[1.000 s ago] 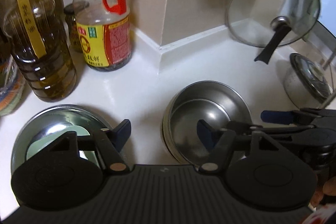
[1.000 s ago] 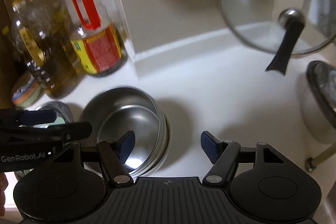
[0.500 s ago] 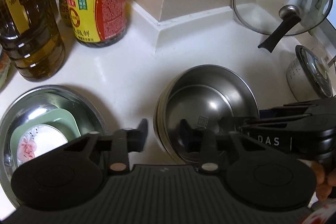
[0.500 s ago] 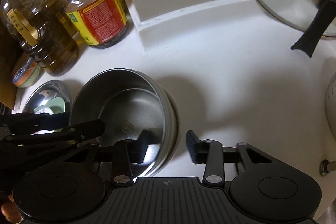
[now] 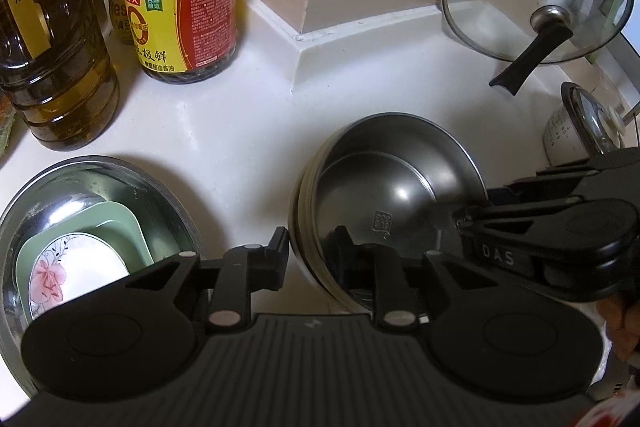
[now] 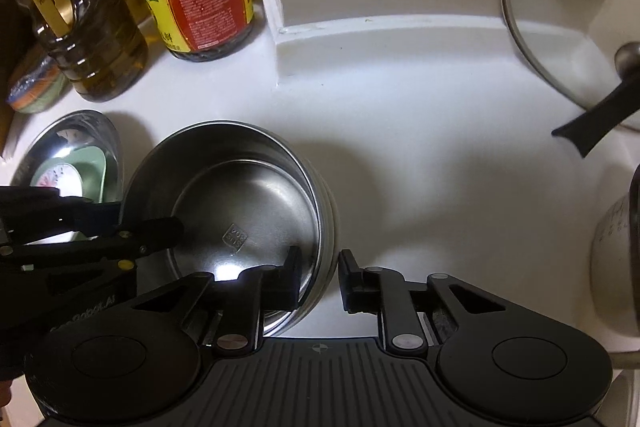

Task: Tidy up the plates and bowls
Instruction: 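Carry the bowl stack onto the green plate in the steel tray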

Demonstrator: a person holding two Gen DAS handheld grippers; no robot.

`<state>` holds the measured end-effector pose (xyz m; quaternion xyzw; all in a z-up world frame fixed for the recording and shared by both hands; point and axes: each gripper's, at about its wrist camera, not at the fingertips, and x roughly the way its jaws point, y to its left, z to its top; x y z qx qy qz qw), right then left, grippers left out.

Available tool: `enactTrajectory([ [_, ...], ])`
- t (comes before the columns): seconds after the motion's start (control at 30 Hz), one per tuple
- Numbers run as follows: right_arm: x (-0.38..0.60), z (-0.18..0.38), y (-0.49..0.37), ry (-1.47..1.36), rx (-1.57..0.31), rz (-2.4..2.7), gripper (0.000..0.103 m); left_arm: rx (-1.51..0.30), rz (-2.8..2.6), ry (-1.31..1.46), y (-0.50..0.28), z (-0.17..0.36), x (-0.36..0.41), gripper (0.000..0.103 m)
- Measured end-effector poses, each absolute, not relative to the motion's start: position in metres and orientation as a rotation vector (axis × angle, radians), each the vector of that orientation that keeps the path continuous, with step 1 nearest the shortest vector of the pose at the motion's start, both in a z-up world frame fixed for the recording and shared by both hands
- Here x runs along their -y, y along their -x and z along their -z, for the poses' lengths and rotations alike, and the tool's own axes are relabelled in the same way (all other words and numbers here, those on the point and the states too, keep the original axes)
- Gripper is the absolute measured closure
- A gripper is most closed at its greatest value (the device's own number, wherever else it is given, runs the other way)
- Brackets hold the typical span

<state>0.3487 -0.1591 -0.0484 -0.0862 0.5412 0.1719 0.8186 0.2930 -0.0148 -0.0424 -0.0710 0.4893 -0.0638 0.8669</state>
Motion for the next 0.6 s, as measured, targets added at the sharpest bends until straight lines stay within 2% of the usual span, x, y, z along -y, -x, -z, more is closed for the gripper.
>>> enactTrajectory([
  [0.6,0.143,0.05,-0.36,0.243,-1.136,-0.414,0.088,-1.022,0.094,0.135,-0.298,0.038,0.007,0.08],
])
